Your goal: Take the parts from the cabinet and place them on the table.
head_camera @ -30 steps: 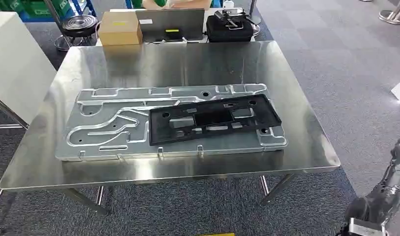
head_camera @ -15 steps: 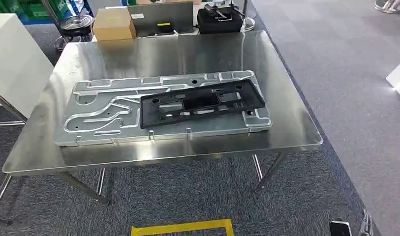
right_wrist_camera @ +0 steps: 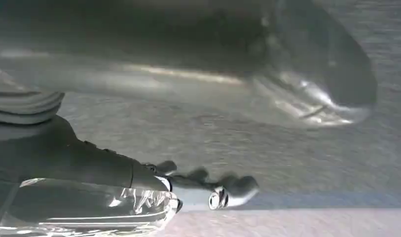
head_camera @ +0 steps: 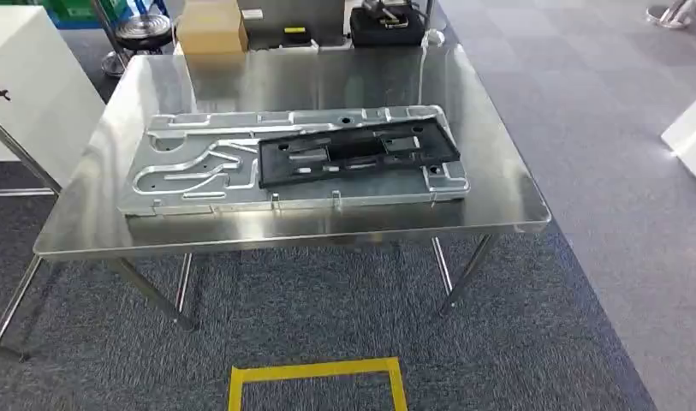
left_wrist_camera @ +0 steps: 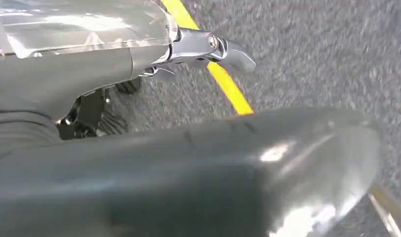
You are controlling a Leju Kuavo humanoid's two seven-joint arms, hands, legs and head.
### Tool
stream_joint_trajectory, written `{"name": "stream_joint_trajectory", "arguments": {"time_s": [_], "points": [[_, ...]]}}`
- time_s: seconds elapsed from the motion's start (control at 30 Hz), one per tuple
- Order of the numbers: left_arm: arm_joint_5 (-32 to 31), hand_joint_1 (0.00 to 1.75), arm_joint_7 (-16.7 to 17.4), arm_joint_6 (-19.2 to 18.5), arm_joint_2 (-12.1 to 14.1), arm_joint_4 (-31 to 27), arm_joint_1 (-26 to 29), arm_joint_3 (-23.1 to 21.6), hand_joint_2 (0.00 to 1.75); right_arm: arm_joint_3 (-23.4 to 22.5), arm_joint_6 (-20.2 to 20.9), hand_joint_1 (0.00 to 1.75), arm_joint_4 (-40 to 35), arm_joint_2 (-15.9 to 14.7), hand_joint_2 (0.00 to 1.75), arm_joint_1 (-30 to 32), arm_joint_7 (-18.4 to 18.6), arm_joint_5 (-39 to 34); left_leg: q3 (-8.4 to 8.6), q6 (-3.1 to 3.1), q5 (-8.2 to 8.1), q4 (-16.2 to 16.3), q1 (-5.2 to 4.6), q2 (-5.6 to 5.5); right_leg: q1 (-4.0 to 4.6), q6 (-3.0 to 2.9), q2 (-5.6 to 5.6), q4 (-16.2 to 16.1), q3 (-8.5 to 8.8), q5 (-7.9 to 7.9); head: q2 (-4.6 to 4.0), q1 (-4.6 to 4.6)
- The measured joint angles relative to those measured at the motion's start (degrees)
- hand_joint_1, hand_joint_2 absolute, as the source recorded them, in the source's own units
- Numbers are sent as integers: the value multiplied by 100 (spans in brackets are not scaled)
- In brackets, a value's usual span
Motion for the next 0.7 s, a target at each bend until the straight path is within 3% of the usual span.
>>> {"name": "stream_joint_trajectory", "arguments": {"time_s": [0.03, 0.07, 0.1, 0.13, 0.2, 0.23, 0.27, 0.3, 0.33, 0.4, 0.43, 0.47, 0.53, 0.57, 0.6, 0.63, 0.7], "points": [[2, 0, -2, 0, 0, 0, 2, 0, 0, 57, 148, 0, 128, -4, 0, -29, 453, 268, -92, -6, 73, 1, -1, 0, -14, 29, 0, 420, -79, -361, 0, 2], [18, 0, -2, 9, -2, 0, 0, 2, 0, 130, 224, 0, 242, -13, 0, -42, 735, 493, -190, -10, 141, 10, -3, 0, -24, 53, 0, 816, -140, -573, 0, 0], [17, 0, 4, 20, -4, 0, -5, 4, 0, 206, 266, 0, 336, -13, 0, -51, 832, 617, -285, -20, 210, 28, -2, 1, -36, 72, -1, 1113, -157, -598, 0, 0], [18, 0, 13, 22, -11, 0, -7, 7, 0, 271, 303, 0, 418, -7, 0, -70, 869, 653, -385, -38, 278, 48, 1, 1, -48, 88, -1, 1213, -84, -429, 0, 0], [18, 0, 48, 39, -26, 4, -11, 11, 0, 345, 446, 0, 571, 24, 0, -131, 889, 703, -605, -82, 389, 122, 9, 7, -90, 111, -3, 778, 368, 63, 0, 0], [18, 0, 76, 55, -41, 6, -20, 20, 0, 383, 545, 0, 602, 24, 0, -156, 889, 749, -694, -108, 430, 175, 13, 6, -102, 110, -3, 320, 713, 142, 0, 0], [18, 0, 87, 83, -42, 4, -33, 33, 0, 427, 644, 0, 622, 22, 0, -189, 887, 796, -761, -143, 462, 235, 2, 4, -103, 94, 4, -236, 1123, -1, 0, 0], [17, 0, 98, 103, -52, 6, -44, 41, 0, 468, 735, 0, 637, 9, 0, -229, 887, 824, -814, -174, 484, 284, -5, 5, -55, 50, 14, -647, 1341, -165, 0, 0], [17, 0, 103, 120, -57, 4, -53, 48, 0, 497, 790, 0, 672, 7, 0, -263, 887, 839, -844, -221, 546, 295, -6, 6, -47, -16, 16, -743, 1331, -242, 0, 0], [17, 0, 107, 149, -63, 4, -70, 61, 0, 556, 911, 0, 716, 4, 0, -286, 919, 874, -876, -295, 667, 265, 6, 9, -22, -110, 14, -696, 1249, -171, 0, 0], [15, 0, 105, 157, -61, 4, -65, 70, 0, 577, 996, 0, 753, 4, 0, -289, 981, 896, -912, -333, 649, 286, 15, -9, -61, -177, -14, -723, 1191, -90, 0, 2], [15, 0, 85, 162, -63, 4, -57, 77, 0, 599, 1084, 0, 773, 4, 0, -319, 1049, 920, -984, -353, 406, 415, 39, -23, -51, -222, -27, -722, 1127, -26, 0, -2], [15, 0, 26, 149, -83, 7, -53, 76, 0, 639, 1269, 0, 801, 4, 0, -322, 1230, 970, -1160, -392, -351, 1099, 45, -24, -33, -286, -46, -717, 979, 98, 0, 0], [15, 0, 0, 142, -87, 7, -54, 76, 0, 660, 1321, 0, 809, 2, 0, -321, 1290, 973, -1230, -408, -626, 1495, 45, -23, -18, -294, -47, -714, 897, 161, 0, 0], [15, 0, -19, 131, -87, 5, -58, 77, 0, 676, 1380, 0, 825, 2, 0, -321, 1343, 981, -1243, -420, -729, 1860, 45, -23, 0, -297, -47, -702, 791, 240, 0, 0], [15, 0, -33, 122, -87, 7, -60, 76, 0, 680, 1418, 0, 836, 2, 0, -323, 1394, 986, -1193, -422, -627, 1996, 45, -24, 11, -295, -47, -687, 699, 299, 0, 0], [15, 0, -52, 90, -85, 4, -66, 70, 0, 689, 1514, 0, 858, 2, 0, -321, 1532, 983, -823, -391, -163, 1723, 43, -27, 26, -276, -42, -617, 482, 415, 0, 0]]}}
